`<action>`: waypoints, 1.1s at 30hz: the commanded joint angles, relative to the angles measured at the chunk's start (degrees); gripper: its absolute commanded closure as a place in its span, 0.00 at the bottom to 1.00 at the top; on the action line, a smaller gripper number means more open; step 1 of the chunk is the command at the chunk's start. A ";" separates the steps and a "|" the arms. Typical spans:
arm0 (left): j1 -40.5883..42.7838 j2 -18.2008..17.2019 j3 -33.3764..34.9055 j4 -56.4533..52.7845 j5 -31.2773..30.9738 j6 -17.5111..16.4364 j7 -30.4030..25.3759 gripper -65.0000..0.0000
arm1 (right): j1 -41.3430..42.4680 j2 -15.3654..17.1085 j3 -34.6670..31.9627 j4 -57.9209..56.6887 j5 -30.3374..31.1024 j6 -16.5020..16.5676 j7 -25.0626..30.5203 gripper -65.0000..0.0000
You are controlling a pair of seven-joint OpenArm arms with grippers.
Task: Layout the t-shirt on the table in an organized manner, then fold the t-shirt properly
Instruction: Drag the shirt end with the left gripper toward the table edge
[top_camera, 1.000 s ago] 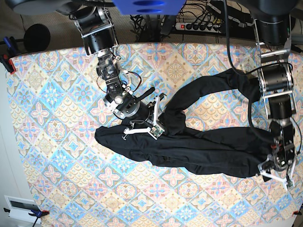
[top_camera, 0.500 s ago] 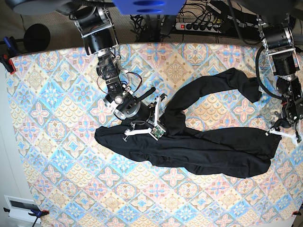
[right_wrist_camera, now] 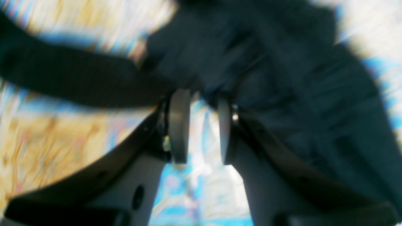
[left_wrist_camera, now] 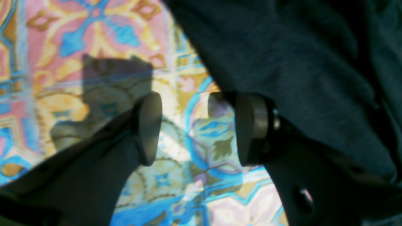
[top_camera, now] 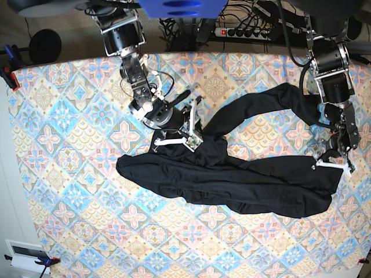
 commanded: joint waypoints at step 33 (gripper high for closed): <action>32.80 -0.12 -14.47 34.44 -14.14 -2.20 14.00 1.00 | 2.32 -0.49 0.44 1.49 0.47 -0.67 2.59 0.77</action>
